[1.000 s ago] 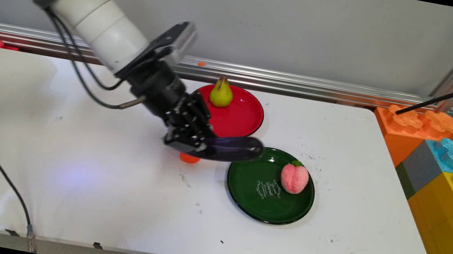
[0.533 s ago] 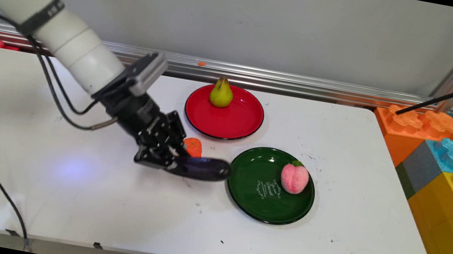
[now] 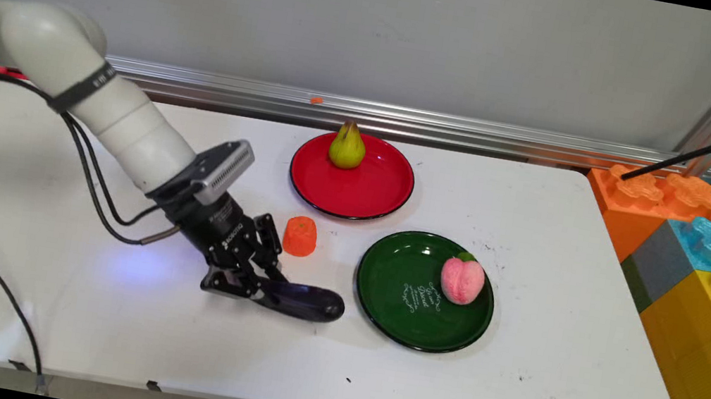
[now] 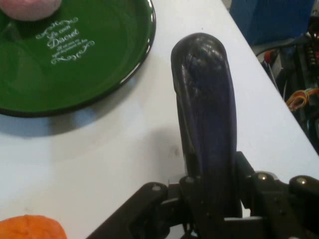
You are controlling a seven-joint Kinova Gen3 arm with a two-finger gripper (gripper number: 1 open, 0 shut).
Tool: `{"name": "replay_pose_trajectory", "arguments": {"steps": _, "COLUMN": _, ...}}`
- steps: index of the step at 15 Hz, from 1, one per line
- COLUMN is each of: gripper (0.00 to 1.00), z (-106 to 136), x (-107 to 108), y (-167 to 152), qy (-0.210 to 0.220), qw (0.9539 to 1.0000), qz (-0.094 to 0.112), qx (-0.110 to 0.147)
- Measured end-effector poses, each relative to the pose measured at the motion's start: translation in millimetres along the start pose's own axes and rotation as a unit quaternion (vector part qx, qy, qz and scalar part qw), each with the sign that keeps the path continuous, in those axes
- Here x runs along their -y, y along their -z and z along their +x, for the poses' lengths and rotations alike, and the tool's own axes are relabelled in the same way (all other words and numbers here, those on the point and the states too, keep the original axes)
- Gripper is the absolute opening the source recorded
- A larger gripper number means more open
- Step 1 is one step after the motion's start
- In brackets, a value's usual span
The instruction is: Place the picked object on the table
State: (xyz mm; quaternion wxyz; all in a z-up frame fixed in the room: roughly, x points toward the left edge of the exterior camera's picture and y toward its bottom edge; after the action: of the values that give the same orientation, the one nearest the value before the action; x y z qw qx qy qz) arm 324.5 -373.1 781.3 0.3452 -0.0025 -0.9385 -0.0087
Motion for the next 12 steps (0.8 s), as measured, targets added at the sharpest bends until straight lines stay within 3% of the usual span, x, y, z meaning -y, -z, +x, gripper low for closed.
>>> {"name": "replay_pose_trajectory", "arguments": {"steps": 12, "gripper": 0.0, "z": -31.4, "x": -4.6, "y": -28.0, "qy": -0.016, "qw": 0.9996, "qz": -0.024, "qx": 0.006}}
